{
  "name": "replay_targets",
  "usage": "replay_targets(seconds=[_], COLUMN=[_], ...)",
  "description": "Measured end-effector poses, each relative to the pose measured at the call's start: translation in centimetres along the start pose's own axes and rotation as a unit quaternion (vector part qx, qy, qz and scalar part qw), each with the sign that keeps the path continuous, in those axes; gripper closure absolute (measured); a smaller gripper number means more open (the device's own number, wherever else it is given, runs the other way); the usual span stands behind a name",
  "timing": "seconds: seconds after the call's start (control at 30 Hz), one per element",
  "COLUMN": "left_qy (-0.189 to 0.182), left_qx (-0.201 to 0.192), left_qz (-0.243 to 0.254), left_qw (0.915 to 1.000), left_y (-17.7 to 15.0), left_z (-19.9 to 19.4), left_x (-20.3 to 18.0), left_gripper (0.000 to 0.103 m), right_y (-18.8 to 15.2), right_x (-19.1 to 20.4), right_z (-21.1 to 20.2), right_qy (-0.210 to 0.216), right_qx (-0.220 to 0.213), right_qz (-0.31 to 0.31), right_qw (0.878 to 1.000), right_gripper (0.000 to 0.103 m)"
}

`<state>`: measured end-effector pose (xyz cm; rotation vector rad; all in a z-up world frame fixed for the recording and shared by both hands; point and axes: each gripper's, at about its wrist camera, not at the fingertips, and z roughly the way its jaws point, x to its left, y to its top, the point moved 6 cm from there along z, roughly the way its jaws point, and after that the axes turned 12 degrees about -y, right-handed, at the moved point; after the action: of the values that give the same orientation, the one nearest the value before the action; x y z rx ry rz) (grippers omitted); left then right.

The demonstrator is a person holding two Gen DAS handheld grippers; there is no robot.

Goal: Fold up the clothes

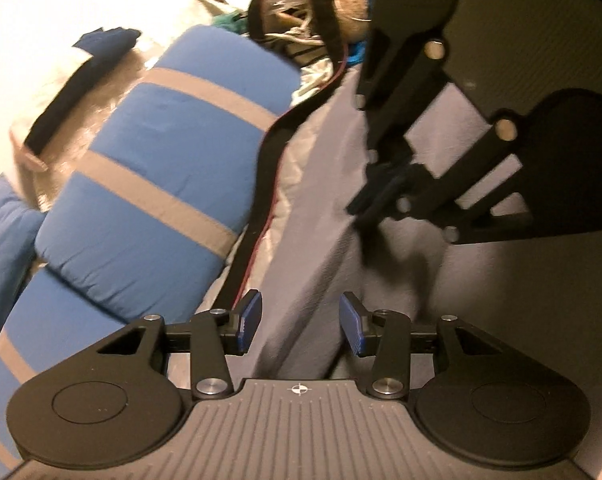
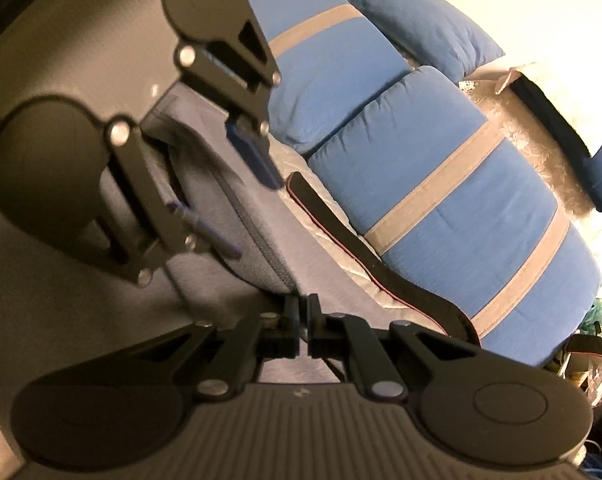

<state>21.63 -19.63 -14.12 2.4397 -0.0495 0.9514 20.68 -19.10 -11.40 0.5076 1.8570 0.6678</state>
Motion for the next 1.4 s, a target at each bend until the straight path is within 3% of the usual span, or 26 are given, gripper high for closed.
replay_targets(seconds=[0.23,0.47,0.73,0.97,1.0,1.03,1.1,1.23,1.4], left_qy=[-0.001,0.0,0.014,0.035,0.038,0.041,0.043,0.036,0.015], left_qx=[0.0,0.013,0.011,0.003,0.002,0.003,0.006,0.01,0.018], left_qz=[0.015,0.042,0.034,0.043,0.047,0.051,0.056,0.065,0.069], left_qw=[0.9999,0.999,0.9993,0.9985,0.9982,0.9979,0.9975,0.9972,0.9974], left_y=[0.2,0.5,0.6,0.5,0.4,0.3,0.1,0.1,0.0], left_z=[1.1,1.7,1.7,1.6,1.6,1.6,1.6,1.5,1.2], left_x=[0.2,-0.8,-0.6,-1.0,-1.1,-1.2,-1.3,-1.8,-2.5], left_gripper=[0.063,0.085,0.095,0.097,0.097,0.097,0.097,0.097,0.097], right_y=[0.0,0.1,0.1,0.1,0.1,0.2,0.4,0.2,-0.4], right_x=[0.0,-0.1,-0.1,-0.1,-0.3,-0.7,-2.0,-5.2,-7.6], right_z=[0.0,0.0,-0.1,-0.3,-0.4,-0.4,-0.7,-0.7,0.2], right_qy=[0.001,0.001,0.004,0.013,0.017,0.023,0.043,0.056,0.011], right_qx=[-0.002,-0.002,-0.005,-0.008,-0.009,-0.013,-0.022,-0.025,0.0], right_qz=[0.003,0.002,0.002,0.006,0.015,0.028,0.072,0.174,0.243], right_qw=[1.0,1.0,1.0,1.0,1.0,0.999,0.996,0.983,0.97], right_gripper=[0.1,0.1,0.1,0.098,0.09,0.074,0.071,0.051,0.033])
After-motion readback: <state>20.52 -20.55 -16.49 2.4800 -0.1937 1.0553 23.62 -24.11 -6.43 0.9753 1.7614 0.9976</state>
